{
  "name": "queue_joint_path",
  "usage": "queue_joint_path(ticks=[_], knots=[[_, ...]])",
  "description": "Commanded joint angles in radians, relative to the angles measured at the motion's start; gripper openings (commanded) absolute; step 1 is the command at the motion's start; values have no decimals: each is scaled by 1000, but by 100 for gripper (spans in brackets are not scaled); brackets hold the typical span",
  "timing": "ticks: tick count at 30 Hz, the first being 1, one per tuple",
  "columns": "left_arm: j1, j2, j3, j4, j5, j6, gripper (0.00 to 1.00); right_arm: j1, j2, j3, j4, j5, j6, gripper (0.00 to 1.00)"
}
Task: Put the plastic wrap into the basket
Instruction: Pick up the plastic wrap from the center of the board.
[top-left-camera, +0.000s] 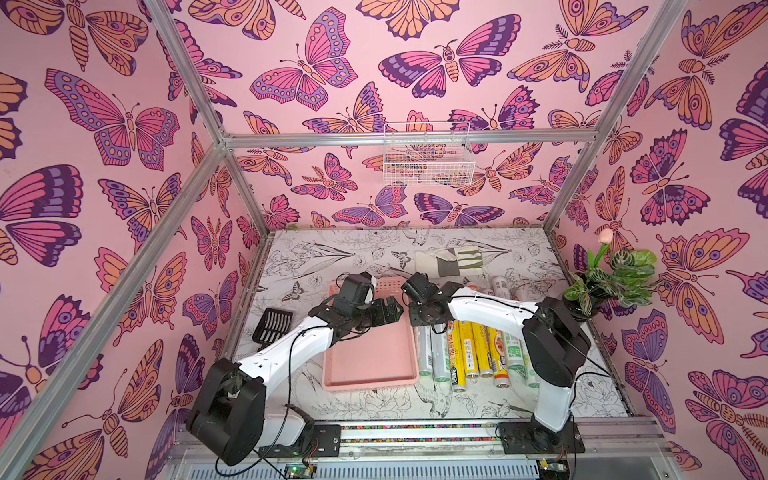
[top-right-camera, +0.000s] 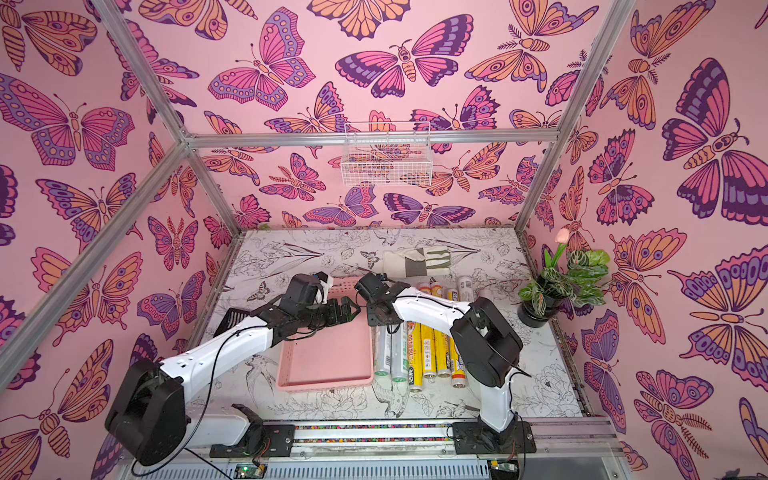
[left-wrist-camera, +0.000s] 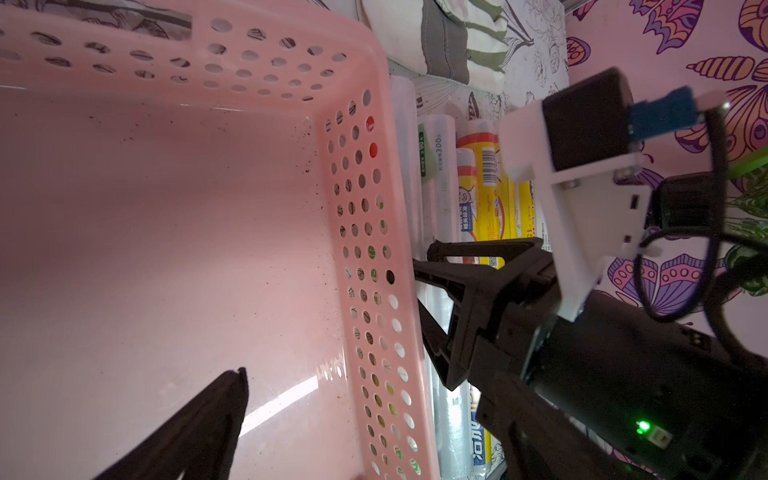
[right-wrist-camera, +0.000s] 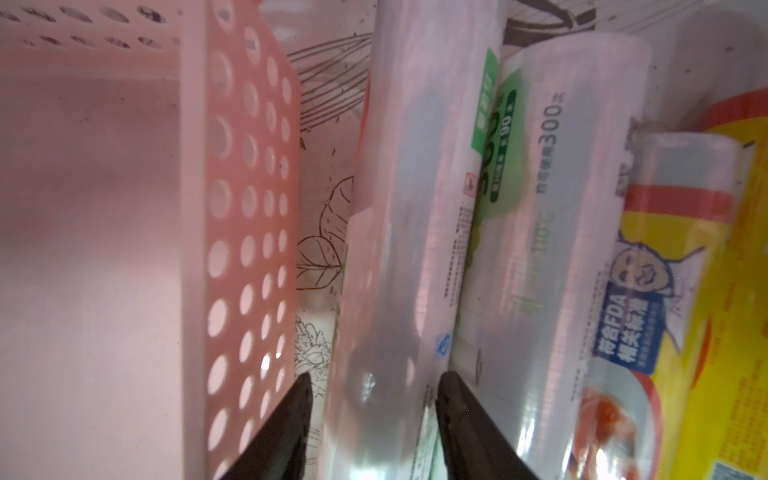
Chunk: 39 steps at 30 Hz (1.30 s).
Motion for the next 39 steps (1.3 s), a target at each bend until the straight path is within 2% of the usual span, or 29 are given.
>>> queue_joint_path(ticks=[1, 11, 14, 29, 33, 39], knots=[[-3, 13, -1, 10, -25, -15, 98, 8, 24, 3, -2, 3, 18, 52], [-3, 23, 3, 9, 0, -11, 96, -2, 31, -49, 65, -22, 44, 51], [-4, 27, 6, 11, 1, -10, 95, -2, 37, -57, 85, -26, 45, 54], [-5, -26, -28, 10, -77, -30, 95, -2, 85, -55, 111, -30, 54, 59], [-3, -51, -39, 9, -97, -29, 95, -1, 65, -59, 117, -12, 67, 54], [-3, -119, -60, 9, -136, -30, 95, -2, -71, -72, 123, 34, 69, 36]])
